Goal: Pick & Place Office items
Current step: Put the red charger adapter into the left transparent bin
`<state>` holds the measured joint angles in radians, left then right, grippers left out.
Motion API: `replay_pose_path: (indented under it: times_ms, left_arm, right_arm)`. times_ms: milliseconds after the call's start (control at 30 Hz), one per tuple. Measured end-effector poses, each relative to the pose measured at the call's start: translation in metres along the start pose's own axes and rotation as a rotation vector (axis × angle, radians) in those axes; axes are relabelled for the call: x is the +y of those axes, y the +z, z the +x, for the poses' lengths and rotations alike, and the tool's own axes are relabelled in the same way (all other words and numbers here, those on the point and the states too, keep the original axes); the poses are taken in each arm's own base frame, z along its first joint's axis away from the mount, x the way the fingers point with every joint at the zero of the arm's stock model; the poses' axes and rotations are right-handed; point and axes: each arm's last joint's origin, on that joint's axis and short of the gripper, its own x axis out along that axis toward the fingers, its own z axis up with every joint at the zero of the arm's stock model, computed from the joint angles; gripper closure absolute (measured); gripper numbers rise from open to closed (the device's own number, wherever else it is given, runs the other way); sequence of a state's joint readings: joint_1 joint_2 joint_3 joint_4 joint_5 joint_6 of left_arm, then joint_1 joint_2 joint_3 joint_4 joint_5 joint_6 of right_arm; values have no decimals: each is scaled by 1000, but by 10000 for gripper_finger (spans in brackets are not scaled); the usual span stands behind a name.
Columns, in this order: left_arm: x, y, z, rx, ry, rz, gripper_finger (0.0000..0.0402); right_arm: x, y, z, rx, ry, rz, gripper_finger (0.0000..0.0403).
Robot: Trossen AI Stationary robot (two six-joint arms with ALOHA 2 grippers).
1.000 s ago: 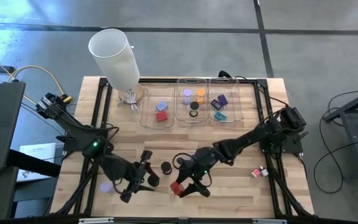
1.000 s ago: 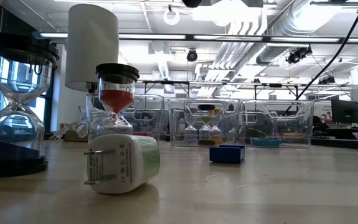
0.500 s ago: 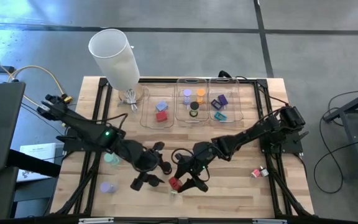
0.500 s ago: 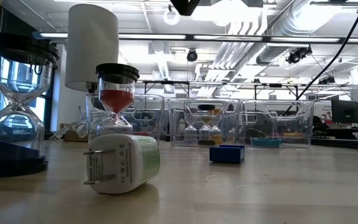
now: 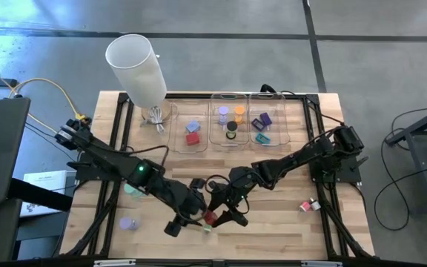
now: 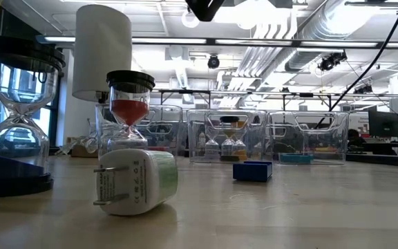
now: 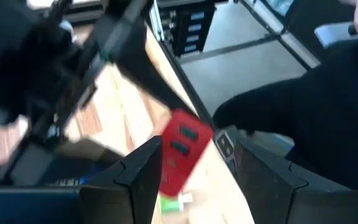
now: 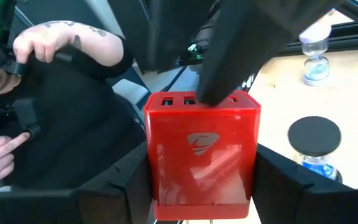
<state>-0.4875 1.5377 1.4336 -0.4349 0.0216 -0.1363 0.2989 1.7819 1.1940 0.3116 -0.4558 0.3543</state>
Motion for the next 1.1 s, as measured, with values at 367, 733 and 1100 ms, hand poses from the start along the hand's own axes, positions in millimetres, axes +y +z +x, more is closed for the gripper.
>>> replay_pose_path:
  times_ms: [367,733,1100]
  left_arm:
    - [12,2,6,18,35,10,210]
    - [12,1,8,21,28,30,210]
    - [12,0,8,40,20,48,180]
  right_arm:
    - [-2,-1,-1,19,14,-11,199]
    - [-6,0,-3,24,25,-13,199]
    - [-6,1,-4,23,26,-17,198]
